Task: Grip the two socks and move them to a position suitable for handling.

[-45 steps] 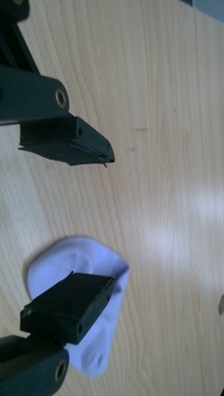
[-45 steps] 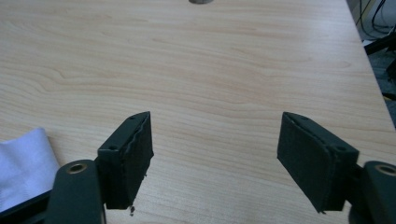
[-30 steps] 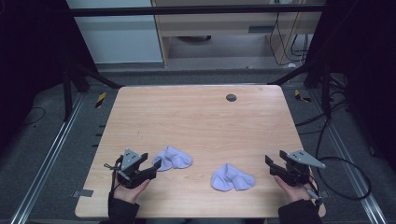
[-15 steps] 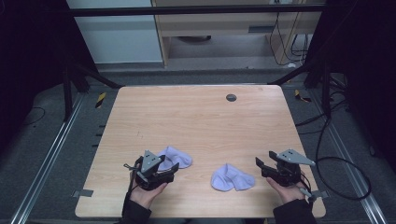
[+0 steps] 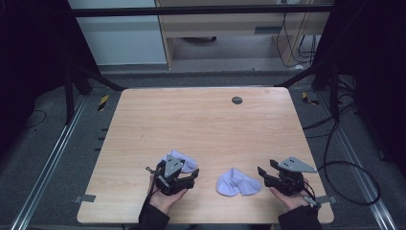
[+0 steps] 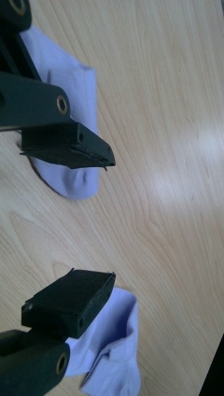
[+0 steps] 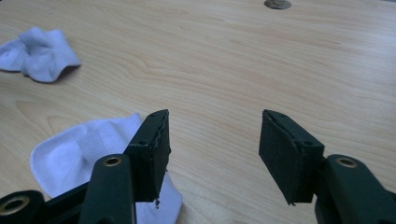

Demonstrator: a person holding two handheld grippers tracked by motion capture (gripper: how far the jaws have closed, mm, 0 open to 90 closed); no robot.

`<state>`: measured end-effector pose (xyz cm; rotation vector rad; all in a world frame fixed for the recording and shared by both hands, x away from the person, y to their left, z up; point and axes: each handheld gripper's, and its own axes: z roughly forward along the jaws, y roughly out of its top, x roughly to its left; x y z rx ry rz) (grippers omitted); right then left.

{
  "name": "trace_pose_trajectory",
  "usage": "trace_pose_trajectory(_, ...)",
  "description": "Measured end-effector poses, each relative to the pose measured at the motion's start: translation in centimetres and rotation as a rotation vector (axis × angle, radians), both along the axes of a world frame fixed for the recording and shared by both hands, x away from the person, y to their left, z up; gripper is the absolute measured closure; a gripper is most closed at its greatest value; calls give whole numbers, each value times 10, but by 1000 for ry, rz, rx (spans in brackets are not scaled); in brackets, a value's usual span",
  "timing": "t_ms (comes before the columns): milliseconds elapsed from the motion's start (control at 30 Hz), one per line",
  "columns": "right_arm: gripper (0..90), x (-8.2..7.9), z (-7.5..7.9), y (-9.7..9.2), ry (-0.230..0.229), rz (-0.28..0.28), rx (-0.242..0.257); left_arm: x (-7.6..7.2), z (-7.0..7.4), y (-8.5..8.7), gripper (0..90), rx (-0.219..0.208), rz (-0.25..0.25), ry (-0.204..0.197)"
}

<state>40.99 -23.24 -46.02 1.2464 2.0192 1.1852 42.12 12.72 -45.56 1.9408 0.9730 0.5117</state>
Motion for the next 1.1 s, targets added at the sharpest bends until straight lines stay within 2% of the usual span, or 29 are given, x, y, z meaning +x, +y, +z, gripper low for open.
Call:
trace_pose_trajectory(300,473,-6,-1,10,12,43,-6,-1,-6,-26,384,6,-39,18)
trace_pose_trajectory(533,507,-13,-3,18,34,74,-1,-4,-11,-42,405,30,-62,29)
trace_pose_trajectory(733,537,-16,-7,21,49,88,-14,-6,-16,-50,420,46,-82,36)
trace_pose_trajectory(1100,579,-21,-17,27,85,127,-35,-8,-32,-68,455,84,-118,77)
